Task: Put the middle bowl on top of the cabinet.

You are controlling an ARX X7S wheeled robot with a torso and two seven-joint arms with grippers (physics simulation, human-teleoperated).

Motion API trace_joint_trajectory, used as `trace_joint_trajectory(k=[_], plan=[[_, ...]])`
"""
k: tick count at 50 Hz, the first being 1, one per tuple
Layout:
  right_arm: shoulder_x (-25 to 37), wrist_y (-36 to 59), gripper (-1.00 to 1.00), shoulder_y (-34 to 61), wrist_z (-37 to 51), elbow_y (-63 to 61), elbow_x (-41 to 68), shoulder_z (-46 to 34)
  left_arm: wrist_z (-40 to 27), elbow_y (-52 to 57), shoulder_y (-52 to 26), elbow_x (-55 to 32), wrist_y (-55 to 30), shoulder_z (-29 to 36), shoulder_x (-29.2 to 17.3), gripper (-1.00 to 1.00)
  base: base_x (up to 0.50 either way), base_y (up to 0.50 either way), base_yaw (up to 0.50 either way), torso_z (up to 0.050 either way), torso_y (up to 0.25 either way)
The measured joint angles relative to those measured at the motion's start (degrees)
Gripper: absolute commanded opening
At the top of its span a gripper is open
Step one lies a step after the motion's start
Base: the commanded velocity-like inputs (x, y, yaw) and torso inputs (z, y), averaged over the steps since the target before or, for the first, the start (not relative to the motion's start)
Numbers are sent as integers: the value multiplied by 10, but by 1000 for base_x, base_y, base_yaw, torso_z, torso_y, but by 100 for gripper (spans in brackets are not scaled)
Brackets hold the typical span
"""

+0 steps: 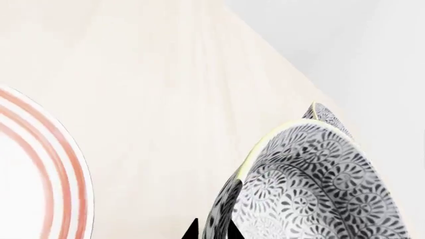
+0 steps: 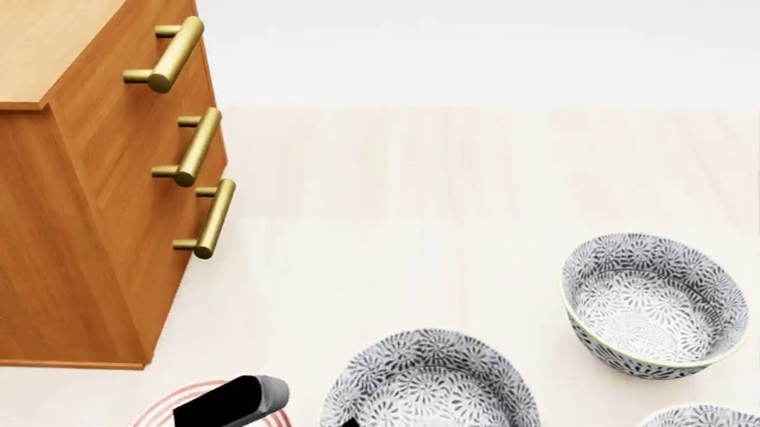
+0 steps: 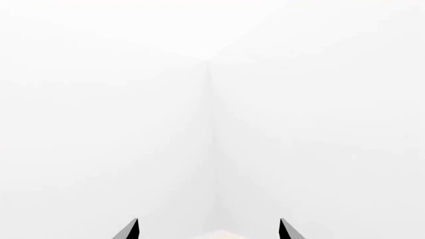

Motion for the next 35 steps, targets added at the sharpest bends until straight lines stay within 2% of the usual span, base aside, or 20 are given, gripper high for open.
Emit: trace_joint_trajectory(k=[19, 35], plan=[[3, -1, 100, 3, 5, 1, -2, -2, -14, 44, -1, 50, 35, 24, -17, -100, 0, 0, 0, 49, 1], [5, -1, 100, 10, 8, 6, -3, -7, -40, 111, -15, 71, 33, 43, -35, -100, 0, 0, 0, 50, 0]])
